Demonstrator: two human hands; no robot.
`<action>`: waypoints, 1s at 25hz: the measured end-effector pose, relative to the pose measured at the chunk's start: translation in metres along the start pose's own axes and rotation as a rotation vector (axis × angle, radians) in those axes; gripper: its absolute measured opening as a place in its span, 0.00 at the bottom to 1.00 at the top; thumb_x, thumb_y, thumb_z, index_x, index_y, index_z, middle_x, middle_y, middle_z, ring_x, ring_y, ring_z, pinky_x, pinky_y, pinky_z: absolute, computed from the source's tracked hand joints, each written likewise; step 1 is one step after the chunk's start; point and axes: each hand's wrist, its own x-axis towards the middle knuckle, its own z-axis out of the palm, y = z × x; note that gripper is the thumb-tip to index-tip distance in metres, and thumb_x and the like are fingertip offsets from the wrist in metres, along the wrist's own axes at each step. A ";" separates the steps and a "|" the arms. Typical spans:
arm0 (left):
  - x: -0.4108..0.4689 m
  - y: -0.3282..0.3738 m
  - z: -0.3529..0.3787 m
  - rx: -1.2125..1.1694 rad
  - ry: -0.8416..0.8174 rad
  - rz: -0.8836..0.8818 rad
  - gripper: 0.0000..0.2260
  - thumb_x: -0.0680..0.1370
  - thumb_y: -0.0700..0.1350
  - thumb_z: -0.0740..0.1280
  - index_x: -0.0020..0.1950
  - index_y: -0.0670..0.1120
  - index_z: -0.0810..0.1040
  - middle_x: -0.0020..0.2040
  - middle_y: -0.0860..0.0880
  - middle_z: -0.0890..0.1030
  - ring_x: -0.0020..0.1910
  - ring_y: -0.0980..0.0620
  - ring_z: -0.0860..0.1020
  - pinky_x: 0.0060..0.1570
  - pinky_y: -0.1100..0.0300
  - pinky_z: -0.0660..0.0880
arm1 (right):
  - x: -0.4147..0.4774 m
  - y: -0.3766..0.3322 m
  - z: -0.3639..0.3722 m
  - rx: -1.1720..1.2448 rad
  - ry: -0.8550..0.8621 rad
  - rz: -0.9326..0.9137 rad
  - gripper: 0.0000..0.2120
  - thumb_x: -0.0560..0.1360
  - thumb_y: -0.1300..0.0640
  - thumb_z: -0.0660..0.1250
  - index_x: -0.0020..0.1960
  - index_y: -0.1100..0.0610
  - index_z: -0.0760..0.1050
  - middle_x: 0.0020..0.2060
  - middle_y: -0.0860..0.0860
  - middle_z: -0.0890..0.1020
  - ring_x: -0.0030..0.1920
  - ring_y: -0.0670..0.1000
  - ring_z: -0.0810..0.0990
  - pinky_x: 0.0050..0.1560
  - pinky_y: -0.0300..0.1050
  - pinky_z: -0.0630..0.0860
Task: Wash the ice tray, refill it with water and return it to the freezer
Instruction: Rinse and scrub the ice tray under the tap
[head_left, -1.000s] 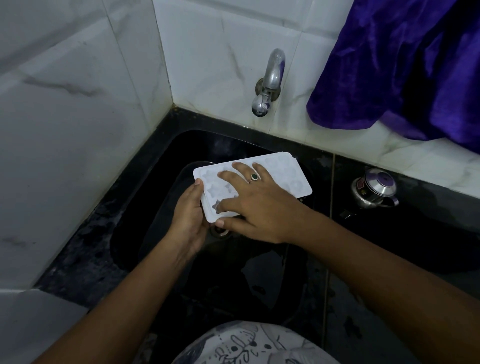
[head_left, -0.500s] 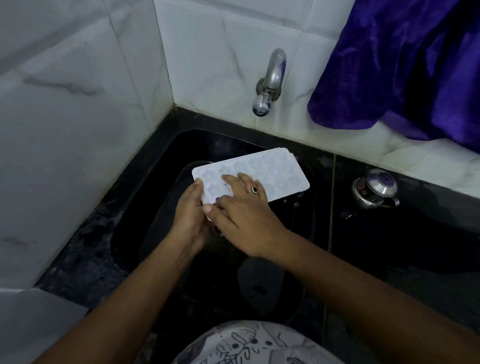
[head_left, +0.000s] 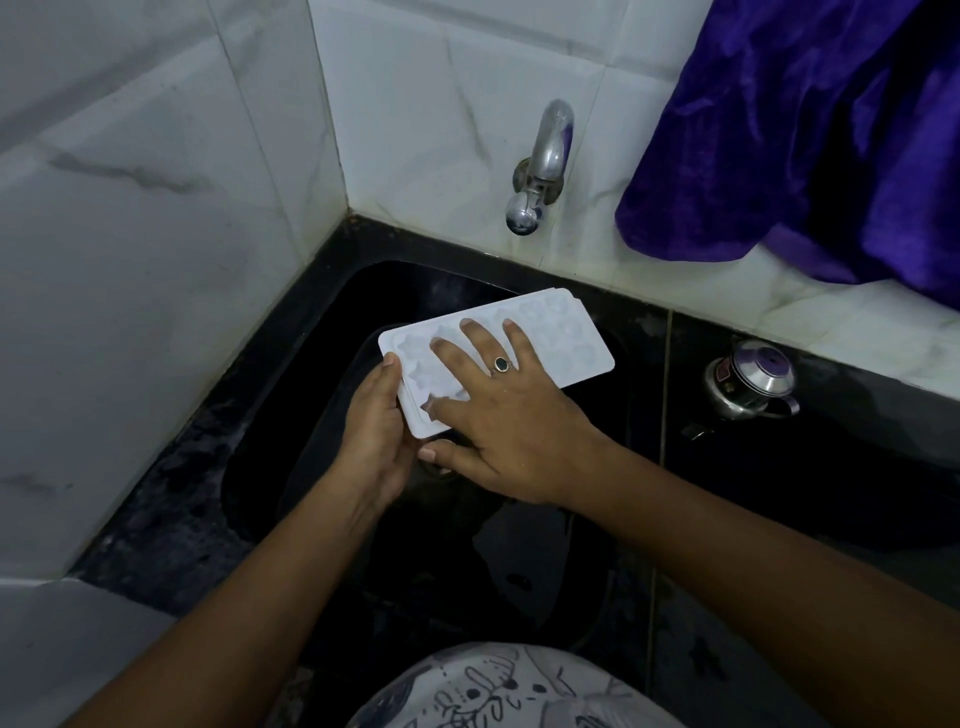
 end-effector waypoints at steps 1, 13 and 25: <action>-0.001 0.000 0.000 0.006 0.003 -0.004 0.19 0.88 0.56 0.58 0.66 0.46 0.82 0.58 0.43 0.88 0.51 0.45 0.89 0.39 0.53 0.85 | -0.001 -0.004 0.002 0.032 0.024 0.016 0.30 0.82 0.32 0.49 0.62 0.48 0.82 0.79 0.58 0.66 0.80 0.64 0.60 0.77 0.71 0.51; -0.005 -0.005 -0.008 0.013 -0.031 -0.075 0.22 0.88 0.56 0.56 0.71 0.43 0.79 0.62 0.41 0.86 0.58 0.42 0.87 0.44 0.51 0.86 | -0.010 -0.017 0.023 0.275 0.039 0.109 0.27 0.83 0.34 0.50 0.63 0.47 0.80 0.79 0.54 0.65 0.80 0.61 0.57 0.79 0.67 0.49; 0.022 0.013 -0.061 0.200 0.079 -0.113 0.17 0.88 0.54 0.58 0.62 0.47 0.83 0.55 0.45 0.89 0.51 0.46 0.89 0.38 0.52 0.85 | -0.081 0.077 0.059 0.272 0.111 0.223 0.27 0.80 0.53 0.68 0.78 0.52 0.69 0.78 0.56 0.68 0.79 0.61 0.64 0.75 0.62 0.66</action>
